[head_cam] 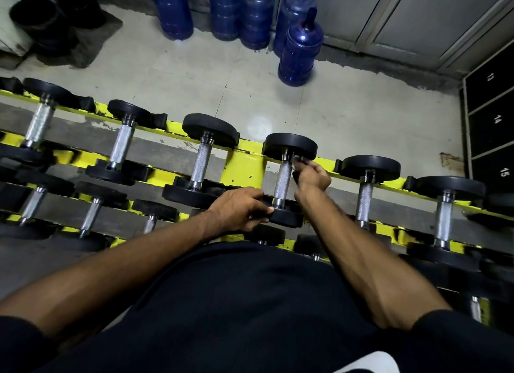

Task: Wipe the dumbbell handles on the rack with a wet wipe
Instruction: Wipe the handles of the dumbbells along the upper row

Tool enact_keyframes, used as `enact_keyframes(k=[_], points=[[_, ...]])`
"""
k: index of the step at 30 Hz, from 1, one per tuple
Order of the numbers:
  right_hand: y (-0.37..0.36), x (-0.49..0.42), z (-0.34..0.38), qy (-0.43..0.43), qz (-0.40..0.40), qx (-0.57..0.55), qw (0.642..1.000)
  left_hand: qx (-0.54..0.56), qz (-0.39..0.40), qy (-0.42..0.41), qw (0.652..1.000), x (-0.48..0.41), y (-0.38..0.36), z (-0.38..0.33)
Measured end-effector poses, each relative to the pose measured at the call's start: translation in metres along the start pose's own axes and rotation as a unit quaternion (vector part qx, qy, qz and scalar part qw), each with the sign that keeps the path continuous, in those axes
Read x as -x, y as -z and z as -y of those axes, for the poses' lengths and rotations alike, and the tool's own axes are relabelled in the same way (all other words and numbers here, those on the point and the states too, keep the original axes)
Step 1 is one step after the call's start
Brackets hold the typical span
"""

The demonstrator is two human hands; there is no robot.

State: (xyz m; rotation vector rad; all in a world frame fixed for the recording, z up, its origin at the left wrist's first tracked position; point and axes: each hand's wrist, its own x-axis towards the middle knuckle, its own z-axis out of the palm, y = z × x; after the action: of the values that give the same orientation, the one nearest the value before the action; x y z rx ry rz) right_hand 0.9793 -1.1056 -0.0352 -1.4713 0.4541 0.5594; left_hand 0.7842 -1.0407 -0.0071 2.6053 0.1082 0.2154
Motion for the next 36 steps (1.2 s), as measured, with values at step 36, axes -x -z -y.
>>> enact_keyframes(k=[36], points=[[0.057,0.034,-0.009,0.375,0.205,0.52,0.74,-0.002,0.004,0.001,1.0,0.0,0.0,-0.001]])
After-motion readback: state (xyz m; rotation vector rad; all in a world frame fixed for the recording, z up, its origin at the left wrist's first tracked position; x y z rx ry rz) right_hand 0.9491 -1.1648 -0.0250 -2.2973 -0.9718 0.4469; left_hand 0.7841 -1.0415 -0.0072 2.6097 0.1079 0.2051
